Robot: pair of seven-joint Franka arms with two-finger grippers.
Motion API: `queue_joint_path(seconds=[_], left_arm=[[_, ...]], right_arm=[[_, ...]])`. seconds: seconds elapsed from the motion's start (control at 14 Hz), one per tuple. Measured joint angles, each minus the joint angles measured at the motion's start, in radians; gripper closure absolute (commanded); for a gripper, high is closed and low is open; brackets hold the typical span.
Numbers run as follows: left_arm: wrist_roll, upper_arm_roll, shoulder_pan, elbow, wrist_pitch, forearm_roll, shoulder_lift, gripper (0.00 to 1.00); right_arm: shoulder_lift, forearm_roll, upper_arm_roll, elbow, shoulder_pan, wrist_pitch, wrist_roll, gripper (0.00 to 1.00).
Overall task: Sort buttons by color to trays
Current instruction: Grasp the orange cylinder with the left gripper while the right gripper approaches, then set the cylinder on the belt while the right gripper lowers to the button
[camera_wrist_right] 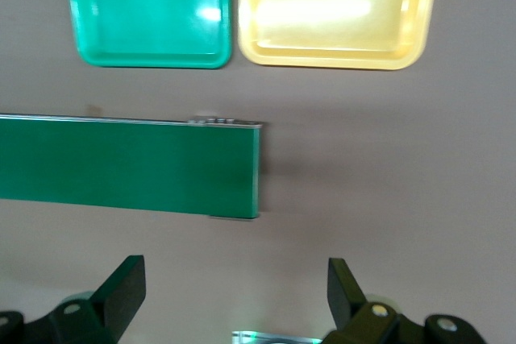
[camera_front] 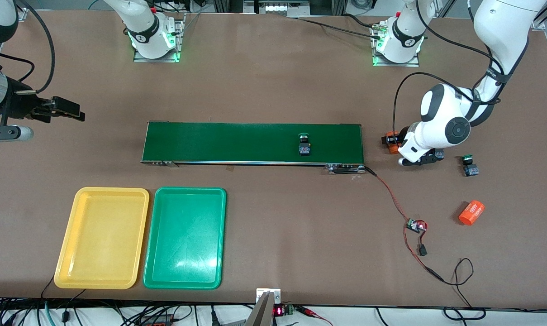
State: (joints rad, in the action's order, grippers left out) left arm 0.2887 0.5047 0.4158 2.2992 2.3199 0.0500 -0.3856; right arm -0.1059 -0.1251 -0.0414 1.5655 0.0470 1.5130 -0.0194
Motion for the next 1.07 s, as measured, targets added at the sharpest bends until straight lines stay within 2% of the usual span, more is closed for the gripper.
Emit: queue_joint_path(seconds=[0.07, 0.14, 0.36, 0.43, 0.57, 0.78, 0.93, 1.07], left_arm=[[0.0, 0.0, 0.0, 0.001, 0.0, 0.0, 0.001, 0.93], [0.0, 0.0, 0.0, 0.001, 0.0, 0.0, 0.002, 1.0], [-0.006, 0.002, -0.02, -0.01, 0.005, 0.001, 0.043, 1.0], [-0.009, 0.004, -0.042, -0.024, 0.005, 0.002, 0.073, 1.0], [-0.058, 0.007, -0.1, -0.081, -0.035, 0.003, 0.133, 1.0], [-0.339, 0.008, -0.135, -0.199, -0.148, 0.02, 0.174, 1.0], [-0.627, 0.008, -0.166, -0.211, -0.16, 0.046, 0.17, 1.0], [-0.825, 0.008, -0.216, -0.21, -0.16, 0.049, 0.156, 0.98]], right_arm=[[0.012, -0.016, 0.0, 0.014, 0.0, 0.001, 0.001, 0.0], [0.035, -0.023, 0.0, 0.046, -0.001, 0.011, 0.001, 0.0], [0.151, -0.029, -0.018, 0.227, -0.011, 0.123, 0.034, 0.0], [0.184, -0.029, -0.045, 0.283, -0.015, 0.161, 0.09, 0.0], [0.218, -0.026, -0.143, 0.361, -0.022, 0.241, 0.231, 0.0], [0.221, -0.004, -0.289, 0.459, -0.031, 0.401, 0.359, 0.0], [0.213, -0.002, -0.328, 0.515, -0.044, 0.477, 0.413, 0.0], [0.187, -0.002, -0.332, 0.536, -0.077, 0.52, 0.455, 0.0]])
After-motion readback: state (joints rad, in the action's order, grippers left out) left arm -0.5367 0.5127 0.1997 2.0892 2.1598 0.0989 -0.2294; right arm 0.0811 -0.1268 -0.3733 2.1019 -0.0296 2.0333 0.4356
